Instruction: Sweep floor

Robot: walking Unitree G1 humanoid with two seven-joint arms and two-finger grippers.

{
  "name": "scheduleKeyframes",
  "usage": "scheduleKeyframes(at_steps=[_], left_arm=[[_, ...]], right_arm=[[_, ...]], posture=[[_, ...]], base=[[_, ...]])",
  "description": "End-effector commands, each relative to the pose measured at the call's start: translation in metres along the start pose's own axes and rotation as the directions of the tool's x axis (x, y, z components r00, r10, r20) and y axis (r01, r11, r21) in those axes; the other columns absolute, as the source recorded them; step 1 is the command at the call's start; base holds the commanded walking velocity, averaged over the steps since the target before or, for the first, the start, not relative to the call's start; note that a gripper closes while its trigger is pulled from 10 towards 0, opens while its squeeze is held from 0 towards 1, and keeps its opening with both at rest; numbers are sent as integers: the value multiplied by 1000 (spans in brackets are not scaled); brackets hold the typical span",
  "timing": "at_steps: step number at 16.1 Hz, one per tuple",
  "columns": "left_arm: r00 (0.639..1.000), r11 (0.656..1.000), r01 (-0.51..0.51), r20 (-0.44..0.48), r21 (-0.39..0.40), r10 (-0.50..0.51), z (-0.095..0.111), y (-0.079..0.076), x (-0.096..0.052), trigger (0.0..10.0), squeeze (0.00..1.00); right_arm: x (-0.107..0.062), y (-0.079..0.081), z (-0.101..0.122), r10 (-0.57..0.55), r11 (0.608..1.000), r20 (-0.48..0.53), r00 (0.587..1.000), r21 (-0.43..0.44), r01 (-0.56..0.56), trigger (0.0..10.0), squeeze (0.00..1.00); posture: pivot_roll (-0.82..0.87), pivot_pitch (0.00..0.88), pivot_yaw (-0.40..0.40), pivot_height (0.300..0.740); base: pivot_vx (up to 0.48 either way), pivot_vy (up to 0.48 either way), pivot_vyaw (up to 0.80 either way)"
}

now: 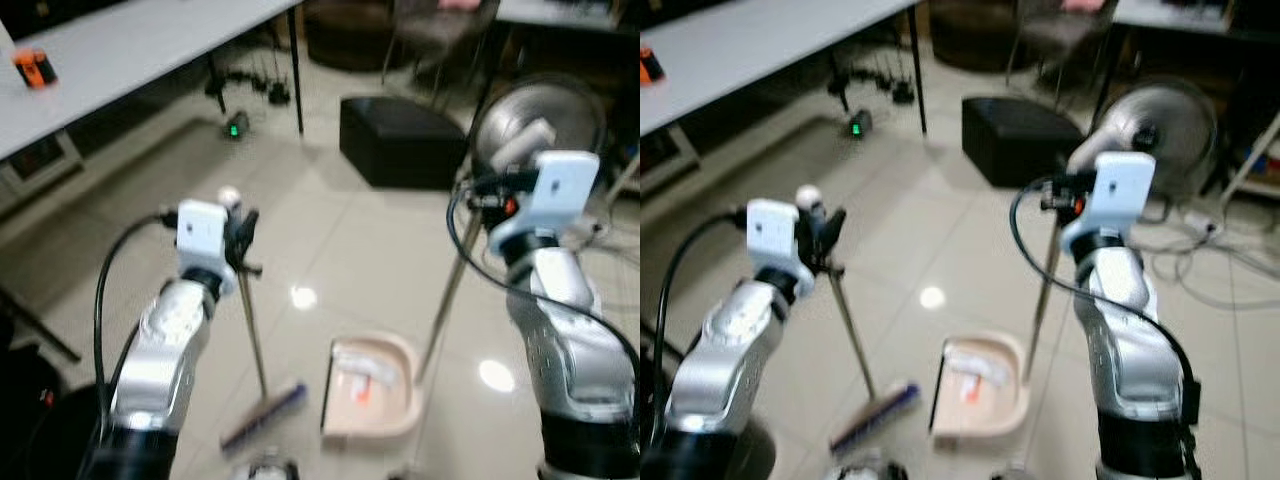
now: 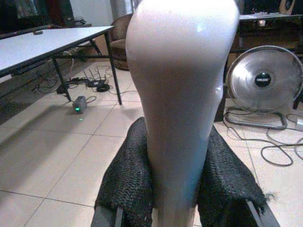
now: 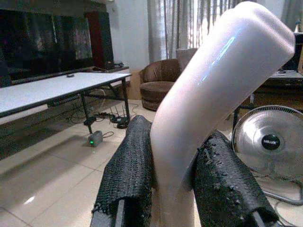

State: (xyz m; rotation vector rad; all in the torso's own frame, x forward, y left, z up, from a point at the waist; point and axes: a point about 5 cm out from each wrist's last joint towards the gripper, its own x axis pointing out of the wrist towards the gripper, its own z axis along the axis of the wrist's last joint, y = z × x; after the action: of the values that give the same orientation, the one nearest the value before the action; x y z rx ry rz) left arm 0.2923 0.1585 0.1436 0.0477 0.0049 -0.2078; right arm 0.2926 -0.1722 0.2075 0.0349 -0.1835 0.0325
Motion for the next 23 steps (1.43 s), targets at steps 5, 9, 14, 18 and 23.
scheduleKeyframes(at_steps=[5, 9, 14, 18, 23], left_arm=[[999, 1000, 19, 31, 21, -20, 13, -1, -6, 10000, 0], [999, 999, 25, 26, 21, -26, 14, -3, -7, 10000, 0], [999, 999, 27, 17, 26, -28, 14, -3, -10, 10000, 0], [999, 999, 35, 13, 31, -36, 14, -4, -12, 10000, 0], [1000, 999, 9, 2, 33, -9, 14, 1, -14, 10000, 0]], right_arm=[[-2, 5, 23, 9, 1000, 53, 999, 11, -9, 10000, 0], [-3, 3, 24, 1, 1000, 39, 999, 15, -1, 10000, 0], [-5, 4, 23, -1, 1000, 25, 1000, 21, 1, 10000, 0], [-6, 3, 22, -4, 1000, 16, 1000, 28, 4, 10000, 0], [-5, 2, 28, -11, 999, 35, 999, 39, 9, 10000, 0]], posture=[[-30, 19, 55, 740], [-28, 24, 51, 740], [-22, 30, 48, 740], [-19, 28, 48, 740], [-19, 21, 51, 740]], base=[[-170, 0, 0], [-310, 0, 0], [-310, 0, 0], [-309, 0, 0], [-122, 0, 0]])
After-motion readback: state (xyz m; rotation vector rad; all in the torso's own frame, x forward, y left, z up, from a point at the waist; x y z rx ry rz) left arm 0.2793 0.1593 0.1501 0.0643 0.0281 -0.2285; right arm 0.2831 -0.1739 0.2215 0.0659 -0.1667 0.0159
